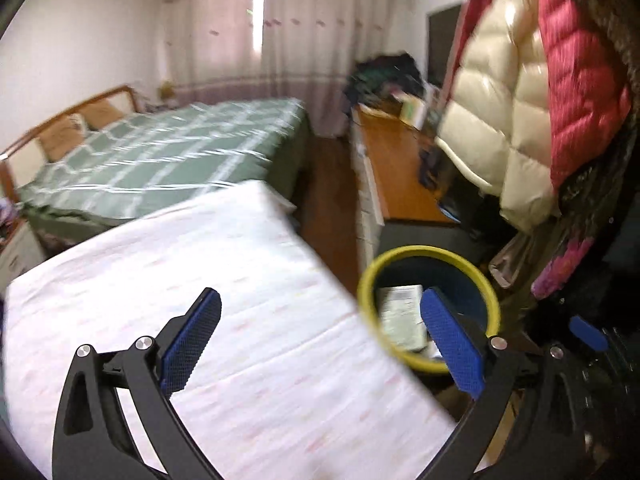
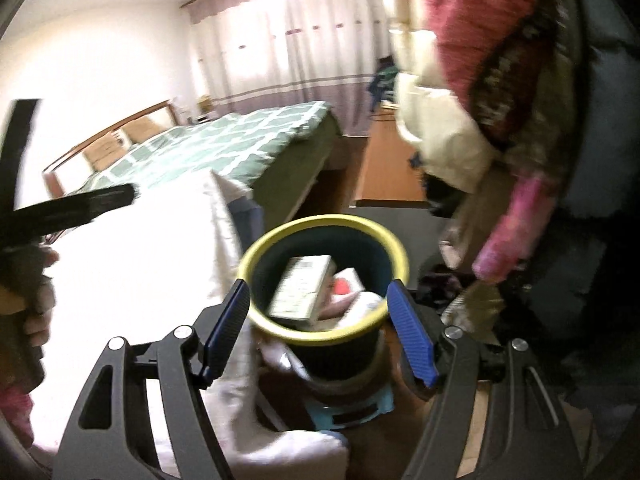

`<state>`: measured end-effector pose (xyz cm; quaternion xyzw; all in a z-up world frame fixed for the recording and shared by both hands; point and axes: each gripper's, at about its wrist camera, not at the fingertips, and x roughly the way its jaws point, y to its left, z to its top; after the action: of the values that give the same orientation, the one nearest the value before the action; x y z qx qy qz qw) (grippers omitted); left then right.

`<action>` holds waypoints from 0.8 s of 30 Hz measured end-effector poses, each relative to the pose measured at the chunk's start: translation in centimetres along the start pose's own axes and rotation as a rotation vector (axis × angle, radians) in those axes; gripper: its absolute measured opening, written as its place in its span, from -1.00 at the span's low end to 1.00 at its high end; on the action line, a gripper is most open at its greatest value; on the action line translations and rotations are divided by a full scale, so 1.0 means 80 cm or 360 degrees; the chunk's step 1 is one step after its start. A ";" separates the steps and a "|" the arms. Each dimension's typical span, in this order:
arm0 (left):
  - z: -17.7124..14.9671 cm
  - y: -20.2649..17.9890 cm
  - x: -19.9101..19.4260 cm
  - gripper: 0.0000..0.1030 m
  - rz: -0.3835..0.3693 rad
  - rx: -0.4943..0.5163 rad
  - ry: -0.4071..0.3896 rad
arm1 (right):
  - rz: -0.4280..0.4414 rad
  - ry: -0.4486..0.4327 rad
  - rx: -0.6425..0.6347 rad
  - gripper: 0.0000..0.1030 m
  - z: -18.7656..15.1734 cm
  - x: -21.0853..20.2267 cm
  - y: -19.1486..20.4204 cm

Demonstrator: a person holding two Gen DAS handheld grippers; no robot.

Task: Collect trash

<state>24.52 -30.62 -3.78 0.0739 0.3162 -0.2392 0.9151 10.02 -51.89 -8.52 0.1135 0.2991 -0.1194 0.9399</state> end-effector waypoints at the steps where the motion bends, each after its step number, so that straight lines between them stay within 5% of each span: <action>1: -0.010 0.015 -0.021 0.91 0.0045 -0.0013 -0.0027 | 0.0017 0.0002 -0.0015 0.31 0.000 0.001 0.006; 6: -0.072 0.078 -0.123 0.91 0.0310 -0.0100 -0.0146 | 0.0127 -0.0015 -0.0111 0.31 -0.003 -0.011 0.054; 17: -0.175 0.145 -0.293 0.91 0.0473 -0.0365 -0.0335 | 0.0224 -0.0104 -0.0268 0.37 -0.021 -0.066 0.104; 24: -0.204 0.145 -0.340 0.91 0.0479 -0.0432 -0.0403 | 0.0227 -0.0170 -0.0279 0.39 -0.029 -0.100 0.104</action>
<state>2.64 -5.14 -0.11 -0.0342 0.2135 -0.0629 0.9743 4.86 -42.14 -4.46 0.0454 0.2490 -0.0315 0.9669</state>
